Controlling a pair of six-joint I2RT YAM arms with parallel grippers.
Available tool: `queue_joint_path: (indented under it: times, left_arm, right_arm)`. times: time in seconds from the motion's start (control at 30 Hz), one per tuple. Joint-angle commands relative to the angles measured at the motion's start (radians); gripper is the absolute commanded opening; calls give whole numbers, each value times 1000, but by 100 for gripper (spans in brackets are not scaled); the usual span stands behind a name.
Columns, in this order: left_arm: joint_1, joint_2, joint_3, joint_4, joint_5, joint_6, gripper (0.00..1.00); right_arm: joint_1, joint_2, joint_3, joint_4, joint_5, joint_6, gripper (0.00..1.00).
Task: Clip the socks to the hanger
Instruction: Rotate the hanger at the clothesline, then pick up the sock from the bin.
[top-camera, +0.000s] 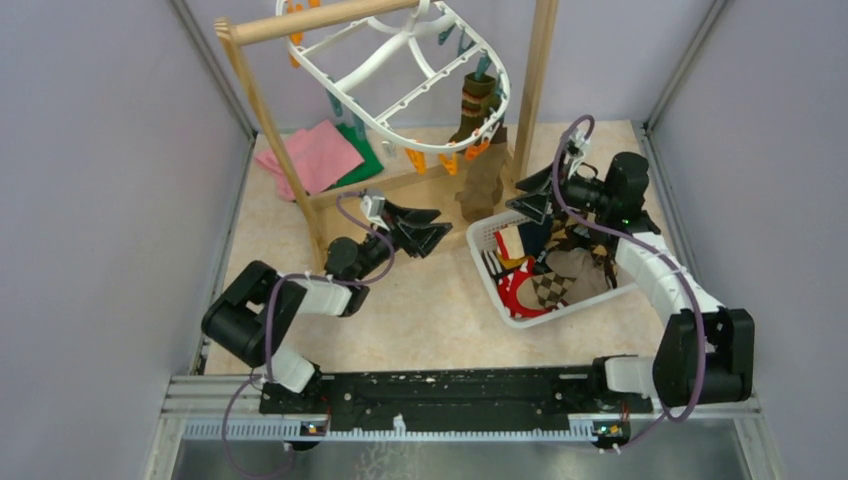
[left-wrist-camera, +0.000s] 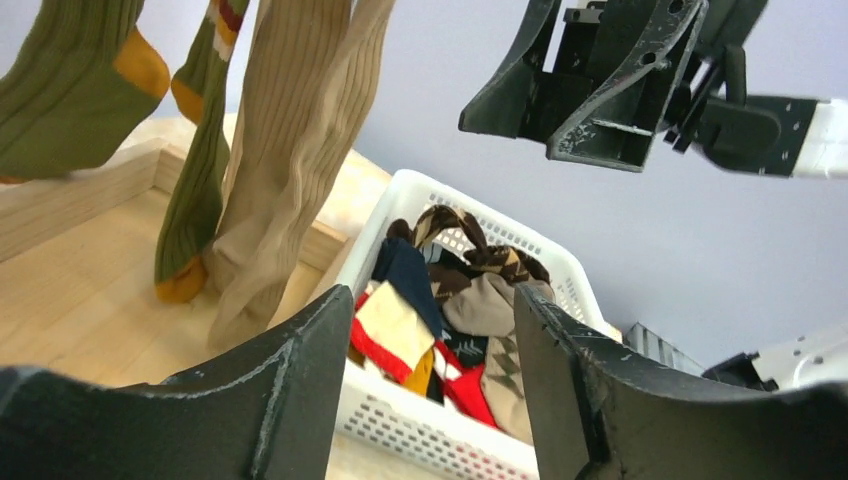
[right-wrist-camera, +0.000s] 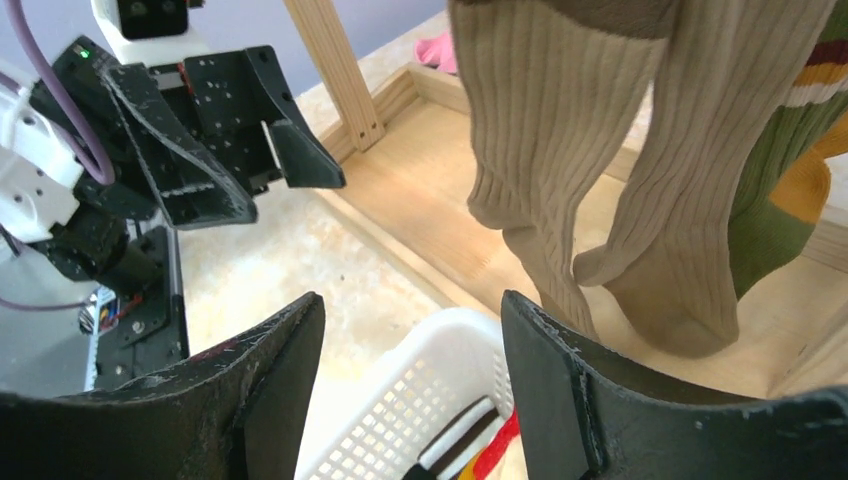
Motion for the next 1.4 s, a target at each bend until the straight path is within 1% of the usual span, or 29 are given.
queue_joint_path:
  times: [0.0,0.03,0.07,0.1,0.13,0.17,0.2,0.27,0.33,0.43,0.53,0.63,0.67,0.73,0.8,0.97,1.03,1.13,1.23,1.3,1.37]
  left_arm:
    - [12,-173,-99,68,81,94,69]
    - [11,-236,-95,-89,86,138,76]
    - [8,-299,-77,-332,75,185,93]
    - [4,-356,-54,-489,59,247,98]
    - [4,-424,-30,-634,44,301,99]
    - [4,-466,-17,-722,27,341,99]
    - [4,-502,-15,-773,14,371,99]
    - [3,-571,-29,-824,-14,411,99]
    - [3,-641,-55,-843,-62,389,99]
    - [5,-721,-126,-788,-75,368,99]
    - [5,-755,-186,-730,-38,363,99]
    - [4,-736,-215,-680,28,356,99]
    - [4,-722,-223,-657,46,349,99]
    - [4,-686,-233,-612,77,332,99]
    - [5,-653,-226,-589,106,323,99]
    - [4,-615,-207,-582,134,314,99]
    - [5,-615,-208,-582,136,314,99]
    - [4,-626,-220,-586,130,311,99]
    - [5,-647,-240,-588,117,310,99]
    - [5,-660,-251,-592,107,313,99]
    - [5,-672,-255,-602,103,321,99]
  right_arm:
    - [8,-92,95,-392,-27,-373,66]
    - [8,-105,101,-471,-16,-433,66]
    - [8,-119,100,-523,1,-482,66]
    - [6,-130,91,-554,11,-513,67]
    - [1,-137,80,-574,19,-531,67]
    - [-7,-138,72,-587,21,-546,67]
    - [-18,-134,72,-605,23,-561,67]
    - [-32,-116,85,-643,42,-605,67]
    - [-36,-91,106,-720,66,-693,68]
    - [-36,-62,103,-779,72,-825,68]
    - [-36,-53,58,-792,51,-979,69]
    - [-34,-44,-1,-784,30,-1176,74]
    - [-32,-34,-12,-772,39,-1218,76]
    - [-15,-4,-7,-746,84,-1237,76]
    - [8,33,24,-769,138,-1274,77]
    - [48,117,53,-703,306,-1310,77]
    - [48,171,109,-700,355,-1307,76]
    - [63,254,171,-712,414,-1274,71]
    - [92,289,162,-688,454,-1246,65]
    - [106,290,152,-700,448,-1242,54]
    - [109,274,166,-766,411,-1257,41]
